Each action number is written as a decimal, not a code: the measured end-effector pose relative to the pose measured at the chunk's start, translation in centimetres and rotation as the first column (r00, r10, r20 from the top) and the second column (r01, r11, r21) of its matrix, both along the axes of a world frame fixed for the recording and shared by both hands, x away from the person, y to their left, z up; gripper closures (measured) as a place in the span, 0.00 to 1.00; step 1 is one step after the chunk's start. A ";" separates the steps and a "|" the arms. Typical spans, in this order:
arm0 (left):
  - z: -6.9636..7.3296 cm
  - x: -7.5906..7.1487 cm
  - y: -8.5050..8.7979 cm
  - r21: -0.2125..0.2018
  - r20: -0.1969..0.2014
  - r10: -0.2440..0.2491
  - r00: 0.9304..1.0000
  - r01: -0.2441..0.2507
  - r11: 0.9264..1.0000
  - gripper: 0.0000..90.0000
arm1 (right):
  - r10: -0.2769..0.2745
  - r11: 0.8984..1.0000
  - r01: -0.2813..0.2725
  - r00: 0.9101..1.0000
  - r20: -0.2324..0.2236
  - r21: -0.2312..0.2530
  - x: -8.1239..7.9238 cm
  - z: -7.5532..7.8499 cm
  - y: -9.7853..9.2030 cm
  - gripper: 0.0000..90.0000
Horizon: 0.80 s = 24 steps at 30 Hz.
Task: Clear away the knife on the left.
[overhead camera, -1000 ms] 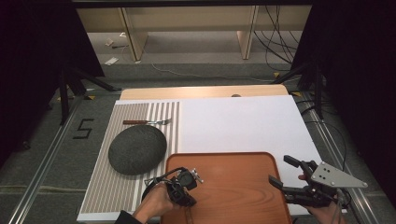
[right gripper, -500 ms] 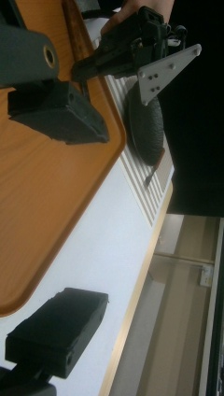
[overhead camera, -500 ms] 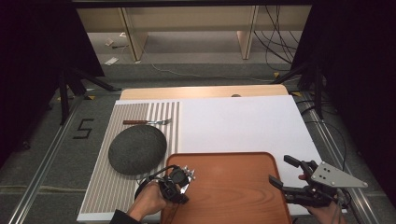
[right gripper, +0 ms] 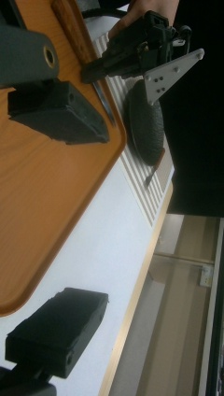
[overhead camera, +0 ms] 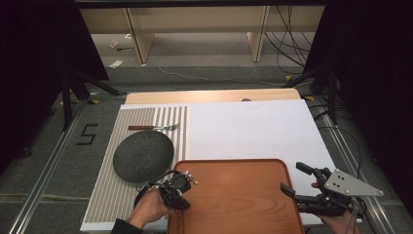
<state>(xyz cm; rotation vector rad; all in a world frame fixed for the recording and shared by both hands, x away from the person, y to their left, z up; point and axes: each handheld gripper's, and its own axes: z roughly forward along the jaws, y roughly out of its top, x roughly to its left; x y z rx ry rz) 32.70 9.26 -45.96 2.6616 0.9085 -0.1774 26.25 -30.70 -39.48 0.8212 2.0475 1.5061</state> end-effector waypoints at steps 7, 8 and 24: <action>0.0 0.1 0.4 0.010 0.003 0.012 1.000 -0.012 1.000 1.00 | 0.000 1.000 0.000 1.000 0.000 0.000 0.0 0.0 0.0 0.22; 0.0 0.2 0.5 0.010 0.005 0.014 1.000 -0.014 1.000 1.00 | 0.000 1.000 0.000 1.000 0.000 0.000 0.0 0.0 0.0 0.22; 0.4 0.2 0.5 -0.049 0.005 0.048 0.999 -0.048 0.998 0.73 | 0.001 1.000 -0.001 1.000 0.001 -0.002 0.0 0.0 0.0 0.22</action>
